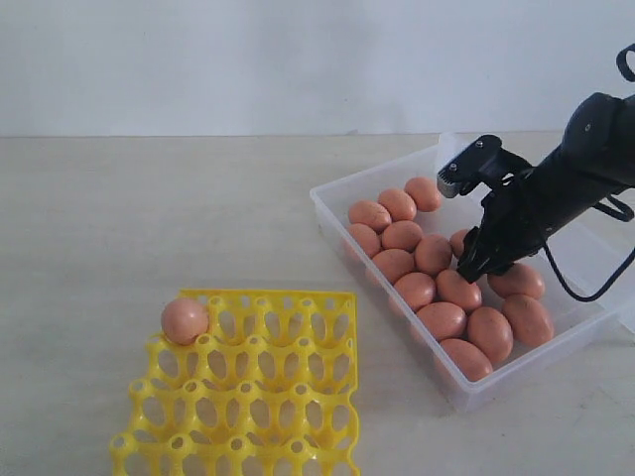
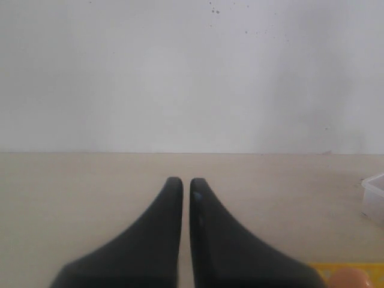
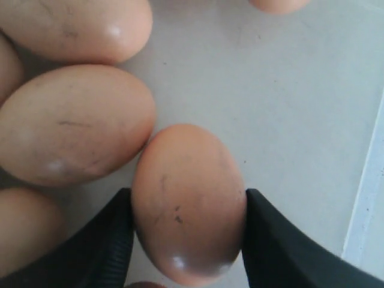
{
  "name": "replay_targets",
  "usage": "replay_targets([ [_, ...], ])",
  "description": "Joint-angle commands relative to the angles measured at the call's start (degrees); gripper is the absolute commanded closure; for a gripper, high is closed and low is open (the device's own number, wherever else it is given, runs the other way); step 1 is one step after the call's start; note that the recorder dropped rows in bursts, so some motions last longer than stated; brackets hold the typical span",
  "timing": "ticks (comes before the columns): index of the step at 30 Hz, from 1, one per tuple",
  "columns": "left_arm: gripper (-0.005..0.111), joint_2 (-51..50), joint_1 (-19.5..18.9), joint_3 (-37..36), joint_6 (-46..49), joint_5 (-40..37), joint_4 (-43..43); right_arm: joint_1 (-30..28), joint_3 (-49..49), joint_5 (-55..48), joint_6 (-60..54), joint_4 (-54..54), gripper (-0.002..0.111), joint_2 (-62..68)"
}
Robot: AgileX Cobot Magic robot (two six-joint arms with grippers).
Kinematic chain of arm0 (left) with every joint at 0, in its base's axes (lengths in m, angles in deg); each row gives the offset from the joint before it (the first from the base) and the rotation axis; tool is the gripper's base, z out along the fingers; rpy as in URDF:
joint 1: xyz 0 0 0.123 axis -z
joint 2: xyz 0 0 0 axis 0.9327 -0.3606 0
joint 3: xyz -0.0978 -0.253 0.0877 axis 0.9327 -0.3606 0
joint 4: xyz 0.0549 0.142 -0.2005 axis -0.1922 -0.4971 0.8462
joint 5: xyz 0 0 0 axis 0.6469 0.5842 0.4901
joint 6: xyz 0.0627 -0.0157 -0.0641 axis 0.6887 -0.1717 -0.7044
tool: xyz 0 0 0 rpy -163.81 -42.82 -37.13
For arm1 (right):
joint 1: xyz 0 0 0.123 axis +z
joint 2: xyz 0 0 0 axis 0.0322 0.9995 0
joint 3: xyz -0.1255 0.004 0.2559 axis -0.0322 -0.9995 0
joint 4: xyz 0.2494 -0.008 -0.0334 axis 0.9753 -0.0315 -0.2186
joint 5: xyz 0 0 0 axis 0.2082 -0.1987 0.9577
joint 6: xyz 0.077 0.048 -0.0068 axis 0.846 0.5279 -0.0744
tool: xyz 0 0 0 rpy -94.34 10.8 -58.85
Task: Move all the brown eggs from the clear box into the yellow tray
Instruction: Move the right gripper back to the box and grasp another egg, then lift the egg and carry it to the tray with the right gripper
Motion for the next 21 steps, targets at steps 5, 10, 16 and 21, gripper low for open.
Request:
replay_targets([
  [5,0.103,0.2,-0.1,0.2,-0.4,0.6,0.2,-0.5,0.3,1.9,6.6,0.8,0.108,-2.7],
  [10,0.103,0.2,-0.1,0.2,-0.4,0.6,0.2,-0.5,0.2,2.4,9.3,7.3,0.108,-10.1],
  [16,0.103,0.2,-0.1,0.2,-0.4,0.6,0.2,0.9,-3.3,6.6,-3.3,31.3,0.108,-20.7],
  [21,0.103,0.2,-0.1,0.2,-0.4,0.6,0.2,3.2,-5.0,21.3,-3.0,59.0,0.108,-29.0],
])
